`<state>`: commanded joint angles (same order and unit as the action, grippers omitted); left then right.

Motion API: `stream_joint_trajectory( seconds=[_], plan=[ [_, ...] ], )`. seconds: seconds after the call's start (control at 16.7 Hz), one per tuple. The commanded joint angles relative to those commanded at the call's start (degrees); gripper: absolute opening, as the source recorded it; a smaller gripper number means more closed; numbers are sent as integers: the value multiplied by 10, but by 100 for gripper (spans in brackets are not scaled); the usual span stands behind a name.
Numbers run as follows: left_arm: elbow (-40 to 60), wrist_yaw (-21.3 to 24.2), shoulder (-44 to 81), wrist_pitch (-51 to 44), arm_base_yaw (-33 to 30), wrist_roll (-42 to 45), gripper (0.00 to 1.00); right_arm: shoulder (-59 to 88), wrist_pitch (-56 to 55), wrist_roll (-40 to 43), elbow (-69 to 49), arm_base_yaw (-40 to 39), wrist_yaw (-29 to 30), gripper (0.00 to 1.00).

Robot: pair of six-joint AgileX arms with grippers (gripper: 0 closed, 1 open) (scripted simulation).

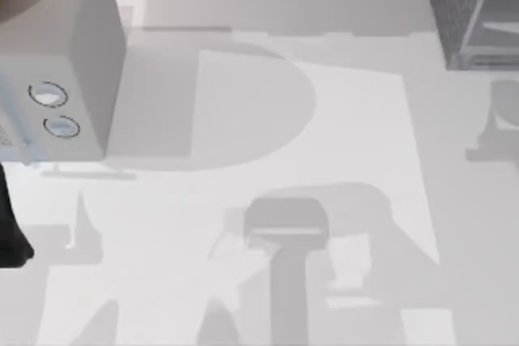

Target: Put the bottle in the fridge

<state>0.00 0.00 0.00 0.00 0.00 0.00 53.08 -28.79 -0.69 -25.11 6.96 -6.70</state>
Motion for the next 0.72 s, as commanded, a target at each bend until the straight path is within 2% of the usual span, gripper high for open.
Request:
stream_joint_trajectory(
  seconds=[0.72],
  plan=[
    [0,0,0,0,0,0,100,384,-190,1,-164,50,-44,1]
  ],
)
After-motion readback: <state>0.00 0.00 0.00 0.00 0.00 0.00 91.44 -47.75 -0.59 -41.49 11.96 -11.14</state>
